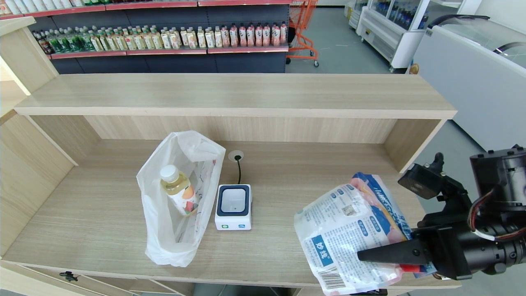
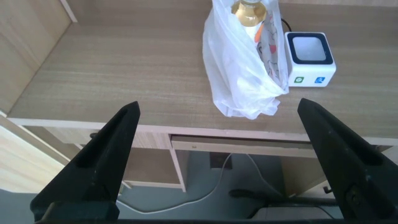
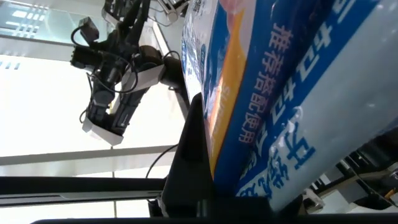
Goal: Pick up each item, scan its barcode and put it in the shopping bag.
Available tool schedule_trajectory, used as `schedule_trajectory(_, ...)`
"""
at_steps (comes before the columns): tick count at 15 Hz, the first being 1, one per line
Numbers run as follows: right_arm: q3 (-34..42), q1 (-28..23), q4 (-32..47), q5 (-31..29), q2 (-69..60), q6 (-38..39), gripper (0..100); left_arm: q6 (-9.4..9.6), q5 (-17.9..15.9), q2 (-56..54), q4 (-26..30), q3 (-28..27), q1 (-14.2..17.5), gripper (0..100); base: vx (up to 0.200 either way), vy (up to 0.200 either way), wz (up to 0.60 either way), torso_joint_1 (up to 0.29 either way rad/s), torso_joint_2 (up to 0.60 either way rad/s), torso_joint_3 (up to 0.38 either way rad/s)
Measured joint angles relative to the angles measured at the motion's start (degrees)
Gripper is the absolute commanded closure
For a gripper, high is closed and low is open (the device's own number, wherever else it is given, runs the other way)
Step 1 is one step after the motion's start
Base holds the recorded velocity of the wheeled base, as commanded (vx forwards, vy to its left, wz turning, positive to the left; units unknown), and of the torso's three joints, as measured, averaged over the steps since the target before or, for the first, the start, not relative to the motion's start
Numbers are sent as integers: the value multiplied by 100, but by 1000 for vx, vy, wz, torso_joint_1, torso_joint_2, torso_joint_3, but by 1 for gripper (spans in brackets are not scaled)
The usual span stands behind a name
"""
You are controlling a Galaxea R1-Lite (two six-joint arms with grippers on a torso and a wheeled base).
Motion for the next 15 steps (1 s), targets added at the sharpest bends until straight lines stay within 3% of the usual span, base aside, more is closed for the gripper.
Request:
schedule_trajectory(10,45,-12,2,-126,-260,-83,100,0,2,0,0,0,-2,0,0,0,0,0,0,0)
schedule_trajectory(12,56,-34,-11,-662,-325,-567,100,0,2,0,0,0,-2,0,0,0,0,0,0,0)
schedule_trajectory(15,87,-216,-20,-3260,-404,-2843,100,0,2,0,0,0,-2,0,0,0,0,0,0,0)
